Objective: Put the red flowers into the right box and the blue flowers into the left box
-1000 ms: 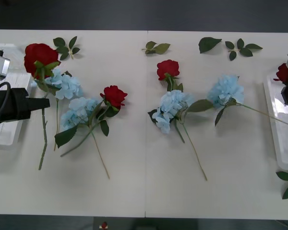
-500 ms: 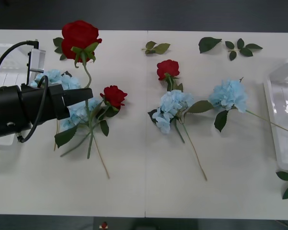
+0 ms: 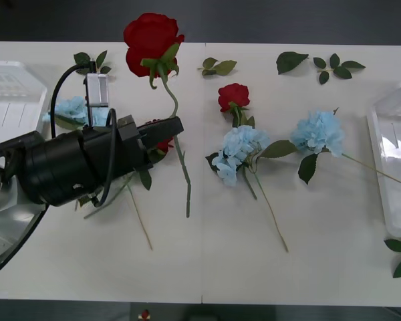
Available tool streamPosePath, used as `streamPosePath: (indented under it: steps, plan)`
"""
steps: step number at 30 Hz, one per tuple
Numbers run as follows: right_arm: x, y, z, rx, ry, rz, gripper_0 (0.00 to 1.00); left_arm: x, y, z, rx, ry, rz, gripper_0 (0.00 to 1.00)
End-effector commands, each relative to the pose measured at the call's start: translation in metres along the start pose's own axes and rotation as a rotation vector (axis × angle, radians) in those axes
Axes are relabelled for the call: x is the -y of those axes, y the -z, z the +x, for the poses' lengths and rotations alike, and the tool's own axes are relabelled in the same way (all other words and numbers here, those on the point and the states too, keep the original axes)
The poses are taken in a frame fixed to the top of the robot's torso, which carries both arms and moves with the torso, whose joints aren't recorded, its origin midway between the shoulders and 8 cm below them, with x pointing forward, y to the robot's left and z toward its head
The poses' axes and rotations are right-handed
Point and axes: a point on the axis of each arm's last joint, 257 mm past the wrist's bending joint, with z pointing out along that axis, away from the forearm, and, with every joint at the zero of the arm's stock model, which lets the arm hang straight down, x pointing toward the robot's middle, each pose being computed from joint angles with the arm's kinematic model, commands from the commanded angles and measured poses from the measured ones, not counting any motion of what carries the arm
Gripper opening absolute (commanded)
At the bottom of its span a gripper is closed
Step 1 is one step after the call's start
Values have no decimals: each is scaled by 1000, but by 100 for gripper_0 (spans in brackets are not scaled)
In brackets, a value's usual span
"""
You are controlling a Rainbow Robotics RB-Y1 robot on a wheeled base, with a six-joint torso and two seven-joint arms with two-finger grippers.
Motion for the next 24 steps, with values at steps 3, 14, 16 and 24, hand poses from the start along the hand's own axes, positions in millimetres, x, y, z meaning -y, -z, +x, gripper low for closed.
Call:
streamPosePath:
  steps: [3, 14, 16, 24]
  plan:
    - [-7, 45, -54, 105, -14, -131, 97, 26, -37, -15, 82, -50, 35, 0]
    - [-120, 183, -111, 202, -45, -719, 98, 25, -85, -7, 146, 60, 58, 0]
    - [-143, 216, -115, 229, -36, -863, 100, 21, -92, -5, 147, 68, 53, 0]
    - [-191, 291, -99, 438, 156, -1091, 100, 13, -101, -4, 145, 65, 37, 0]
